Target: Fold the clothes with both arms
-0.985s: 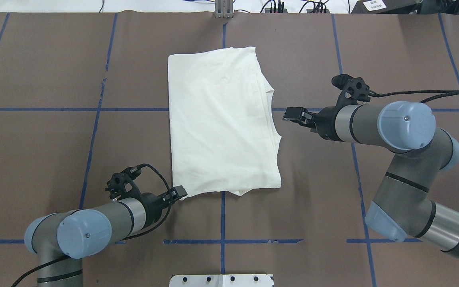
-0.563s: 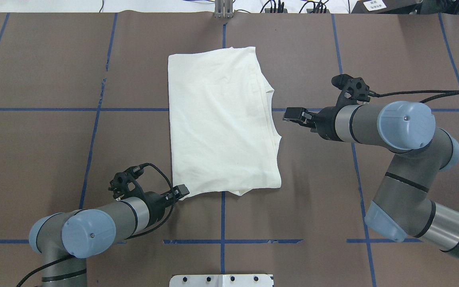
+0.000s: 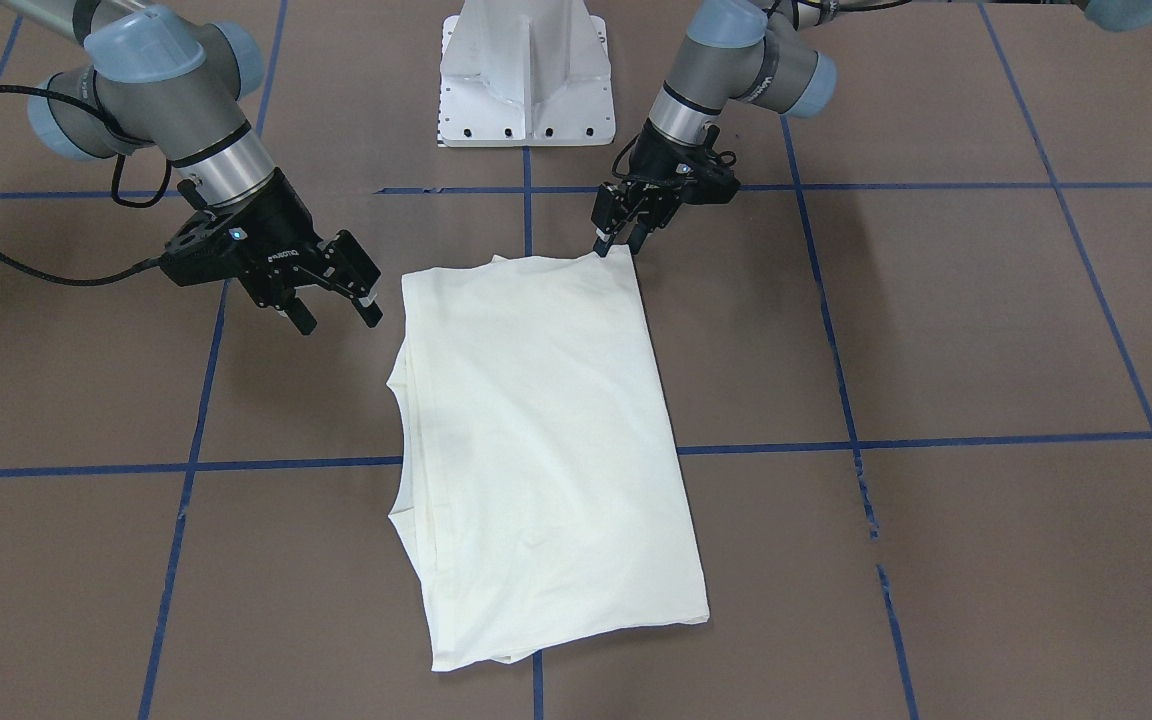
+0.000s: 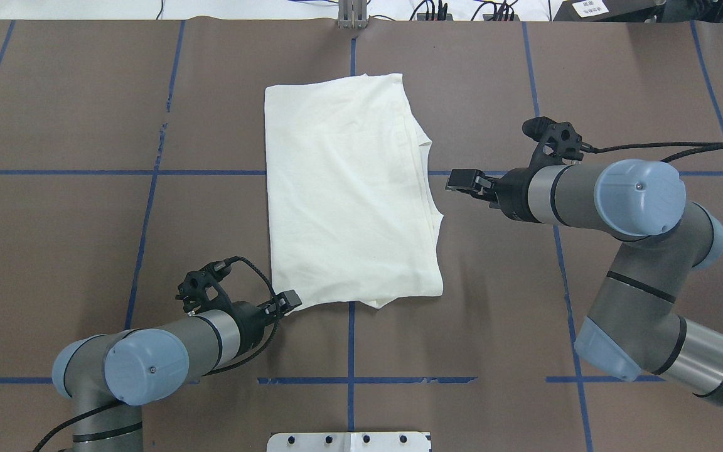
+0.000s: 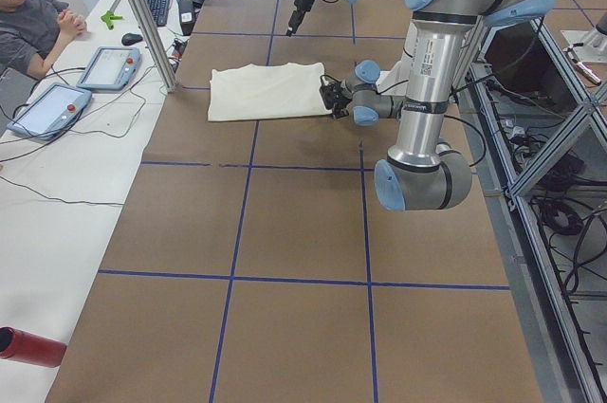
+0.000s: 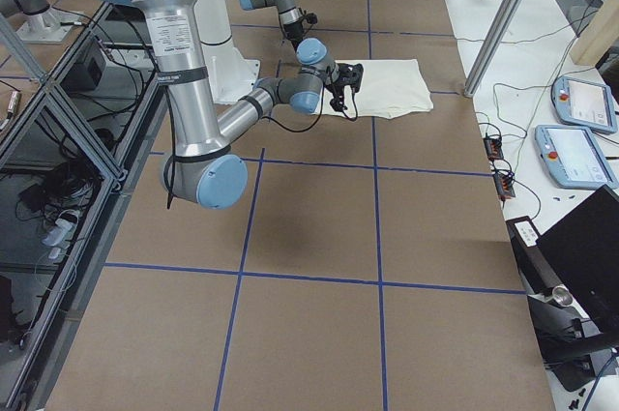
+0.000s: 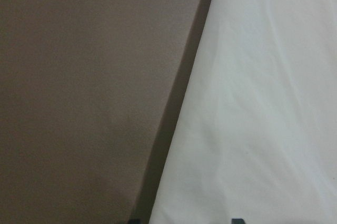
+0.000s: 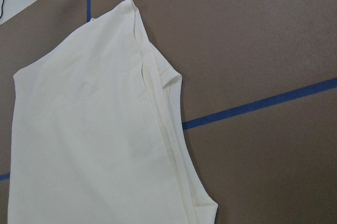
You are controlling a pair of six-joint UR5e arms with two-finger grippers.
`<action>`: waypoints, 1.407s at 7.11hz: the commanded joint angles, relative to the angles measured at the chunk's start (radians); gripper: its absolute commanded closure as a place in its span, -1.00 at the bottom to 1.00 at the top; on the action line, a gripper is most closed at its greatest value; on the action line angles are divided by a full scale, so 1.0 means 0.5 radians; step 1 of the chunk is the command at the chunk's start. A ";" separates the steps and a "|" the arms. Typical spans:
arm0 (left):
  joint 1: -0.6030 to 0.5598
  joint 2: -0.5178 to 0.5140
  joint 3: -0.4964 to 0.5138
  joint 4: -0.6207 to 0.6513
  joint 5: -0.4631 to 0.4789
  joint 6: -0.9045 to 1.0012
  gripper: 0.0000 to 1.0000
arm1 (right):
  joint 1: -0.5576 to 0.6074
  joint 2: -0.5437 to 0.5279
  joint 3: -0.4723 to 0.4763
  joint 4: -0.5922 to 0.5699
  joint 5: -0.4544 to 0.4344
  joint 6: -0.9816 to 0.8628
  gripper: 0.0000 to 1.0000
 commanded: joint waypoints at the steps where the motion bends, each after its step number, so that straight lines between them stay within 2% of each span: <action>1: 0.000 -0.003 0.000 0.000 0.000 -0.001 0.09 | 0.000 0.000 0.000 0.000 0.001 0.000 -1.00; 2: 0.000 -0.010 0.000 -0.033 0.000 0.005 0.48 | 0.000 0.000 0.000 0.000 0.001 0.000 -1.00; 6: -0.003 -0.007 0.003 -0.040 -0.003 0.021 0.49 | -0.003 0.006 -0.006 -0.003 -0.032 0.000 -1.00; 7: -0.003 -0.007 0.000 -0.040 -0.003 0.033 0.99 | -0.021 0.009 -0.018 -0.027 -0.075 0.021 -1.00; 8: -0.003 -0.010 0.000 -0.040 0.000 0.033 1.00 | -0.094 0.021 -0.046 -0.040 -0.209 0.192 -1.00; 10: -0.003 -0.010 -0.018 -0.040 -0.003 0.030 1.00 | -0.153 0.229 -0.040 -0.531 -0.256 0.385 -0.96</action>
